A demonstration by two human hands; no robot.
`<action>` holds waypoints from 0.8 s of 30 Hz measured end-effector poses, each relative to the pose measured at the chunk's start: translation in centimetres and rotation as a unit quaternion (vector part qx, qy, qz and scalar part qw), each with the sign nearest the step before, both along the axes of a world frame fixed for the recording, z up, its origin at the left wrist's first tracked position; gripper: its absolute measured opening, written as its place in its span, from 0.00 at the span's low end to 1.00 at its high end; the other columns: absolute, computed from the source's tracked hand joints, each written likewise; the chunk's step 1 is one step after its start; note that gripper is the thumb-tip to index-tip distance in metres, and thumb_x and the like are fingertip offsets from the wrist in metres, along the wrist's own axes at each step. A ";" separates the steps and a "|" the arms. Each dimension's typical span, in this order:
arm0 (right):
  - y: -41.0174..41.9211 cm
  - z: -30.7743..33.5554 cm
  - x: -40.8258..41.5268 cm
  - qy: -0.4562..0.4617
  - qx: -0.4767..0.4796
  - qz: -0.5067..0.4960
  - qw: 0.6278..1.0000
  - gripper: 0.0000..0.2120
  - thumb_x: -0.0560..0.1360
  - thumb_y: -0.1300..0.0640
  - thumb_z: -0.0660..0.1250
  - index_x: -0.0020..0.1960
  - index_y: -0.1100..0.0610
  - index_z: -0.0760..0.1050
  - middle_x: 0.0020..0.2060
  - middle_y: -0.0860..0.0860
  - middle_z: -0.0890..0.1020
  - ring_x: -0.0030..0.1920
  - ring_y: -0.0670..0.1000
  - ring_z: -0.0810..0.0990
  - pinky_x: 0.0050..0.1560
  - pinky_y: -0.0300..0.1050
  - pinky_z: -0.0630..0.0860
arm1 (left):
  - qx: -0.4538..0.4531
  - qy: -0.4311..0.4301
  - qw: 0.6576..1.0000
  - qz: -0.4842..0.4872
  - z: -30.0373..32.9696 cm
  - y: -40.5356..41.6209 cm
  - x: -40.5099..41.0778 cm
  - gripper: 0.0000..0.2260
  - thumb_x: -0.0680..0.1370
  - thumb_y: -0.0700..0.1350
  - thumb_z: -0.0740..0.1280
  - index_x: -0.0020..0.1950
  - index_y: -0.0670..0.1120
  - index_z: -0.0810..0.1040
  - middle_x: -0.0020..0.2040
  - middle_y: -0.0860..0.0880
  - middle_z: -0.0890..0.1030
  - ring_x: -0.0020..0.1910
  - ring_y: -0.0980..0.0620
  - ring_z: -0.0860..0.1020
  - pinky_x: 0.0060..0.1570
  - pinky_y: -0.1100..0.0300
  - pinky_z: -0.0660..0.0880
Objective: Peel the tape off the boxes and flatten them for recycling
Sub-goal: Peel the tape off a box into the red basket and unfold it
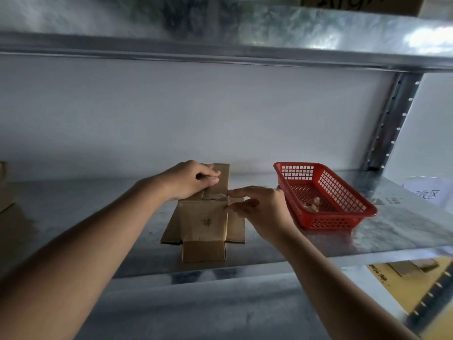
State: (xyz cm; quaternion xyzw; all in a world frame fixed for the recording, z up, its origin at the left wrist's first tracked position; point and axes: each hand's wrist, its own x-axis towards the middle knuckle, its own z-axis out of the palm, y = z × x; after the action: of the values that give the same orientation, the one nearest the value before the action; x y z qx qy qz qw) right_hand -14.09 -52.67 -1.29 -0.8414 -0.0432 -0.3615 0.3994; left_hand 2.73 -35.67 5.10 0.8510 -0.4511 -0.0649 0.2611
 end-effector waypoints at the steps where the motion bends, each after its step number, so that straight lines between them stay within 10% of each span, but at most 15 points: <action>1: 0.1 -0.2 0.0 -0.004 0.005 -0.002 1.000 0.14 0.72 0.60 0.79 0.56 0.49 0.85 0.42 0.38 0.87 0.40 0.42 0.87 0.43 0.40 0.85 | -0.002 0.000 1.000 0.000 0.1 -0.1 -0.1 0.18 0.84 0.56 0.65 0.74 0.56 0.75 0.80 0.59 0.65 0.79 0.59 0.62 0.72 0.61 0.55; 10: 0.4 1.2 -0.7 -0.025 -0.187 -0.035 0.981 0.03 0.80 0.61 0.68 0.50 0.58 0.81 0.44 0.49 0.85 0.42 0.47 0.86 0.38 0.50 0.83 | 0.005 -0.015 1.000 0.013 0.4 -0.2 -0.6 0.18 0.84 0.56 0.65 0.74 0.55 0.76 0.80 0.57 0.66 0.78 0.59 0.62 0.69 0.63 0.55; 16: 0.2 3.1 -2.2 -0.031 -0.299 -0.091 0.949 0.16 0.83 0.51 0.53 0.53 0.59 0.76 0.45 0.52 0.82 0.38 0.56 0.84 0.34 0.52 0.81 | 0.004 -0.058 0.998 0.025 0.8 -1.4 -1.5 0.17 0.84 0.55 0.64 0.71 0.52 0.80 0.75 0.59 0.73 0.77 0.56 0.67 0.66 0.61 0.62; 20: 0.3 3.3 -2.5 -0.020 -0.205 -0.053 0.977 0.04 0.84 0.59 0.63 0.52 0.59 0.76 0.49 0.50 0.83 0.38 0.48 0.86 0.32 0.53 0.81 | 0.014 -0.084 0.994 0.062 0.7 -2.5 -2.4 0.16 0.84 0.54 0.62 0.63 0.51 0.84 0.70 0.54 0.79 0.66 0.49 0.78 0.61 0.55 0.72; 24: 1.1 3.4 -2.6 0.092 0.161 0.054 0.981 0.10 0.79 0.56 0.72 0.58 0.53 0.74 0.51 0.51 0.86 0.38 0.54 0.88 0.32 0.54 0.85 | -0.013 -0.100 0.991 0.089 0.2 -3.1 -3.1 0.15 0.85 0.54 0.61 0.64 0.51 0.84 0.71 0.52 0.79 0.60 0.49 0.81 0.59 0.56 0.74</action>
State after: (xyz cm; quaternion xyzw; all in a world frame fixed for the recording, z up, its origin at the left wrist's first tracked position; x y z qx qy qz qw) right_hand -16.68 -51.55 2.14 -0.7924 0.0068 -0.2623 0.5507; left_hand -0.36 -38.74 5.27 0.8864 -0.3982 0.0498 0.2310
